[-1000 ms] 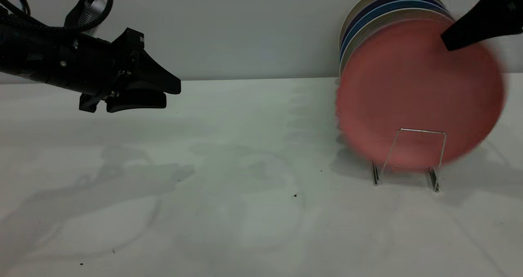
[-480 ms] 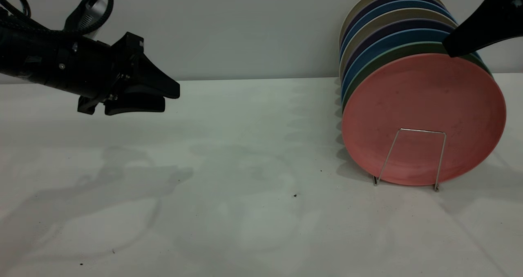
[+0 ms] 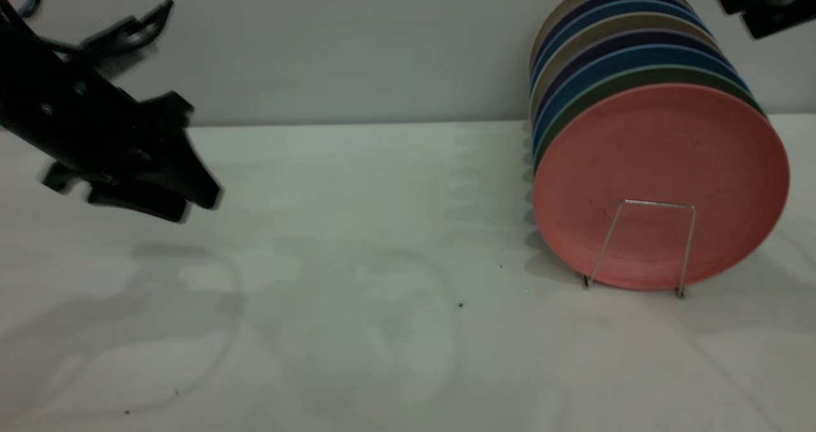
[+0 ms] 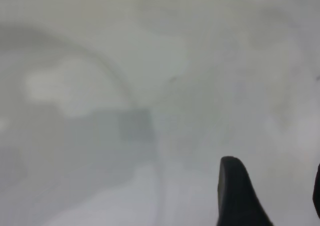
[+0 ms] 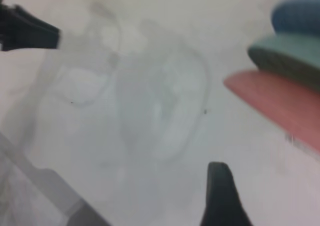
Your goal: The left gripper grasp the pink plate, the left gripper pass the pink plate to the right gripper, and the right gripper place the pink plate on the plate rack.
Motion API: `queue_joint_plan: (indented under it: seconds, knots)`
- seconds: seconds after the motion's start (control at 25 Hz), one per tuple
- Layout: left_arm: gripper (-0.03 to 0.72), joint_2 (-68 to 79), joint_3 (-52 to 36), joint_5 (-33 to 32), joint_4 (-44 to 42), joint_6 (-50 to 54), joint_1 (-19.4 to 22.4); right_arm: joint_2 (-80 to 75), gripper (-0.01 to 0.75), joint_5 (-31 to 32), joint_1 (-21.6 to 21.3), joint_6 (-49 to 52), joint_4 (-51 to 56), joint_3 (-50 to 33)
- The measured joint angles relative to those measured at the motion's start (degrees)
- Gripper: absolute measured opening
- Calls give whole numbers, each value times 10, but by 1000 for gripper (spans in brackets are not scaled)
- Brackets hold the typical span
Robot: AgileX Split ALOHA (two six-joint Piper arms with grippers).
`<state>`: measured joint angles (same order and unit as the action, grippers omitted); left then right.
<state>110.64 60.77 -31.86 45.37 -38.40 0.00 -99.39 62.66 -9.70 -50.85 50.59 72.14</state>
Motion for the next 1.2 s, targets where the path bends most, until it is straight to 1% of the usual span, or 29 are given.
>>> queue_joint_plan:
  seconds: [0.12,0.24,0.32,0.4,0.52,0.64,0.84,0.96,1.12,1.2]
  knots:
    - [404,-48,15,-27,-171,148,0,32,500,13,0,91,-75,0]
    - [404,-101,38,-90,-329,278,0,61,500,32,0,164,-165,0]
    - [404,-137,50,-131,-411,335,0,83,500,45,0,194,-213,0]
    - [404,-178,54,-163,-454,357,0,111,500,61,0,220,-261,0]
    - [404,-259,54,-194,-466,359,0,161,500,72,0,249,-314,-1]
    - [404,-345,54,-212,-467,360,0,229,500,74,0,263,-335,-15]
    - [404,-477,54,-241,-458,358,0,363,500,81,0,266,-328,-90]
    - [404,-533,54,-269,-446,346,0,441,500,84,0,261,-316,-146]
    - [404,-599,54,-312,-431,336,0,534,500,84,0,245,-289,-199]
    - [404,-634,49,-321,-430,336,0,578,500,84,0,236,-271,-224]
